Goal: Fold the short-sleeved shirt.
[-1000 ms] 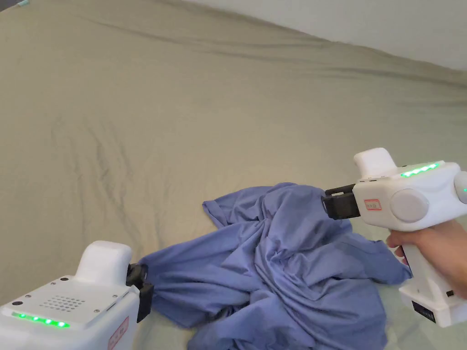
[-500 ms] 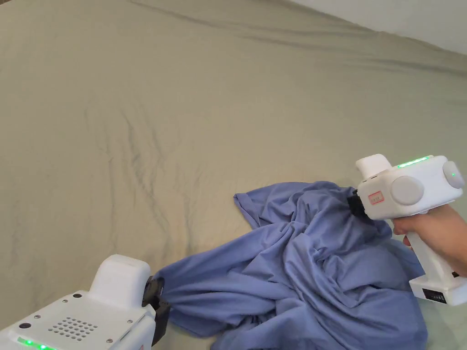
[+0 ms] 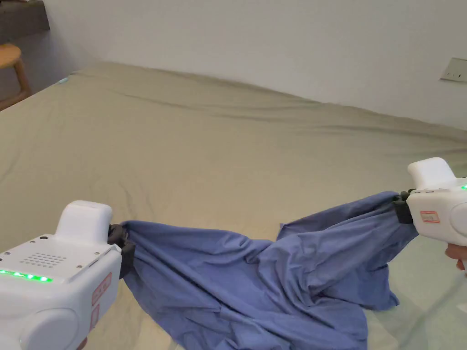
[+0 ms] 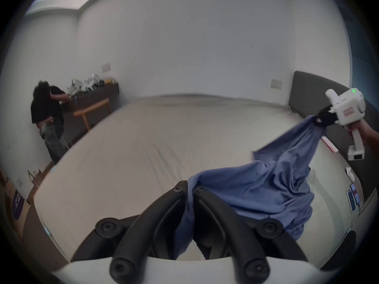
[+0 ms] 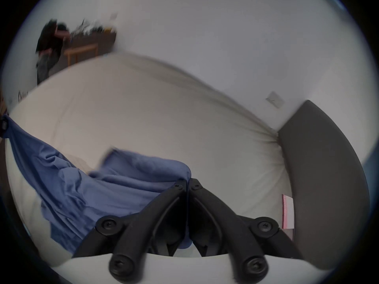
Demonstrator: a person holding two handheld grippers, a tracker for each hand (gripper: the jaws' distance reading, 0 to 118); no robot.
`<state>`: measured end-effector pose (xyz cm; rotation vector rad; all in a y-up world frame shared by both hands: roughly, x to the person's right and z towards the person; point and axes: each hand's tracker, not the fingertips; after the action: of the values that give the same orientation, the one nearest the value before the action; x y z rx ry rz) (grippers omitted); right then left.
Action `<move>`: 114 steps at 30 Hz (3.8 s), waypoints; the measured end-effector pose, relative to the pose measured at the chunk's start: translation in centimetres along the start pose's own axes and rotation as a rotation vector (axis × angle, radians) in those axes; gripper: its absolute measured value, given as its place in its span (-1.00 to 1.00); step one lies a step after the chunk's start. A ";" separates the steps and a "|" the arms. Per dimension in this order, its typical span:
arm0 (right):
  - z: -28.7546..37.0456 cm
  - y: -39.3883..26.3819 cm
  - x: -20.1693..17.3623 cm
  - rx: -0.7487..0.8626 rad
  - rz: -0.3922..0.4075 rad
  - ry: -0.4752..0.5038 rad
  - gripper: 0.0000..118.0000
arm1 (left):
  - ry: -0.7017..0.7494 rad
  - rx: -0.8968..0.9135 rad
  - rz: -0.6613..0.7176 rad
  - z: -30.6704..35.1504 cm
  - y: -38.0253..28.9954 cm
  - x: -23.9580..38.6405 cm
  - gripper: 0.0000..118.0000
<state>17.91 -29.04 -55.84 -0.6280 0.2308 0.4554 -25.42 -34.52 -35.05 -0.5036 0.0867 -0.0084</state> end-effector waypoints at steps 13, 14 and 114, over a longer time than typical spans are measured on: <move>24.2 -0.7 8.3 0.410 -0.237 -0.177 -0.96 | 0.089 0.388 -0.111 11.6 12.6 -0.6 -0.97; 25.0 -0.8 8.5 0.428 -0.241 -0.183 -0.96 | 0.092 0.410 -0.111 12.4 13.2 -0.5 -0.97; 13.6 -31.7 -7.3 -0.583 -0.207 0.207 0.89 | -0.057 -0.609 -0.467 4.0 -18.3 -3.1 0.56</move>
<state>27.54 -45.86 -26.34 -1.2610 0.2267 0.2523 -27.89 -48.51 -22.47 -1.1237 -0.0904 -0.4354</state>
